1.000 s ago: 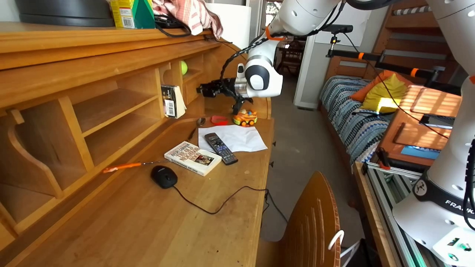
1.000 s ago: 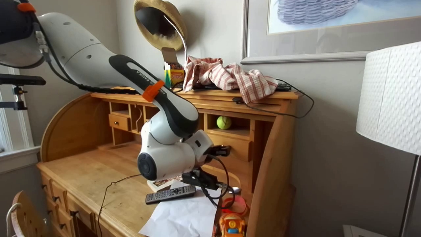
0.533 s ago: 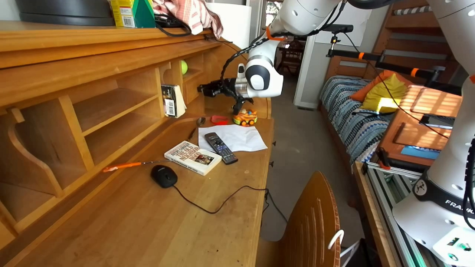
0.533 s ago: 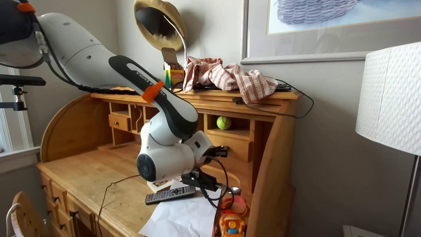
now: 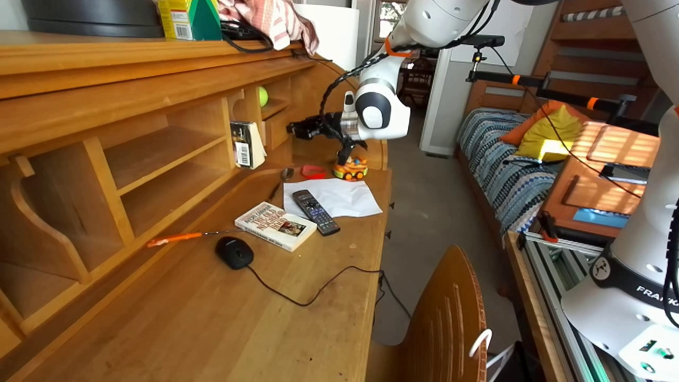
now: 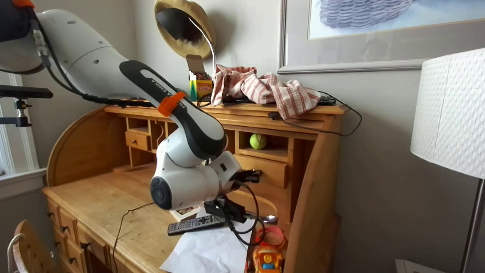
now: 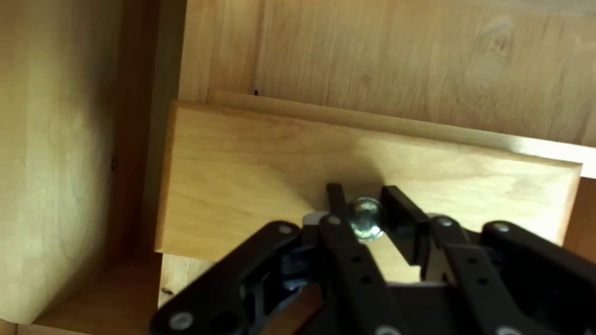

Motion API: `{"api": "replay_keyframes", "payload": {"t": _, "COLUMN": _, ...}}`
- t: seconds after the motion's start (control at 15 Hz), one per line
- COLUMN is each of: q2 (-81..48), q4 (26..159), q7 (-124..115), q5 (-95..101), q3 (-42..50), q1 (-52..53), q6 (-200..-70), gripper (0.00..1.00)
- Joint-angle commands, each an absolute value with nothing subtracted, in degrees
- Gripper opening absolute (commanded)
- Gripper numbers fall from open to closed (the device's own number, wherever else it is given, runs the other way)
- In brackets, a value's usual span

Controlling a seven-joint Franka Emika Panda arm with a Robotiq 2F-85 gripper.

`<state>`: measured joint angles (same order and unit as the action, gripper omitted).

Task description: Open the right drawer

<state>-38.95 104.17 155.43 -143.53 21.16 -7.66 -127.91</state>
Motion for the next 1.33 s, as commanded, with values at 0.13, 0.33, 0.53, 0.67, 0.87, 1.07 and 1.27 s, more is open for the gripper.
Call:
{"api": "replay_keyframes", "payload": {"t": 0.13, "q2": -33.9, "q4": 112.9, "q7": 157.9, "q5": -144.8, "q3": 22.9, "q1": -7.5, "q6": -126.0, "gripper": 0.06}}
{"api": "replay_keyframes", "payload": {"t": 0.33, "q2": -32.3, "q4": 116.1, "q7": 157.9, "q5": -144.9, "q3": 24.4, "q1": -6.8, "q6": -124.6, "gripper": 0.06}}
{"api": "replay_keyframes", "payload": {"t": 0.53, "q2": -30.9, "q4": 119.0, "q7": 157.9, "q5": -145.0, "q3": 26.1, "q1": -5.9, "q6": -122.8, "gripper": 0.06}}
{"api": "replay_keyframes", "payload": {"t": 0.67, "q2": -30.2, "q4": 120.7, "q7": 157.9, "q5": -145.0, "q3": 27.4, "q1": -5.1, "q6": -121.7, "gripper": 0.06}}
{"api": "replay_keyframes", "payload": {"t": 0.87, "q2": -29.2, "q4": 122.8, "q7": 157.9, "q5": -145.0, "q3": 29.0, "q1": -4.1, "q6": -120.5, "gripper": 0.06}}
{"api": "replay_keyframes", "payload": {"t": 1.07, "q2": -28.5, "q4": 124.3, "q7": 157.9, "q5": -145.0, "q3": 30.1, "q1": -3.3, "q6": -119.8, "gripper": 0.06}}
{"api": "replay_keyframes", "payload": {"t": 1.27, "q2": -27.8, "q4": 125.1, "q7": 157.9, "q5": -145.0, "q3": 30.9, "q1": -2.5, "q6": -119.7, "gripper": 0.06}}
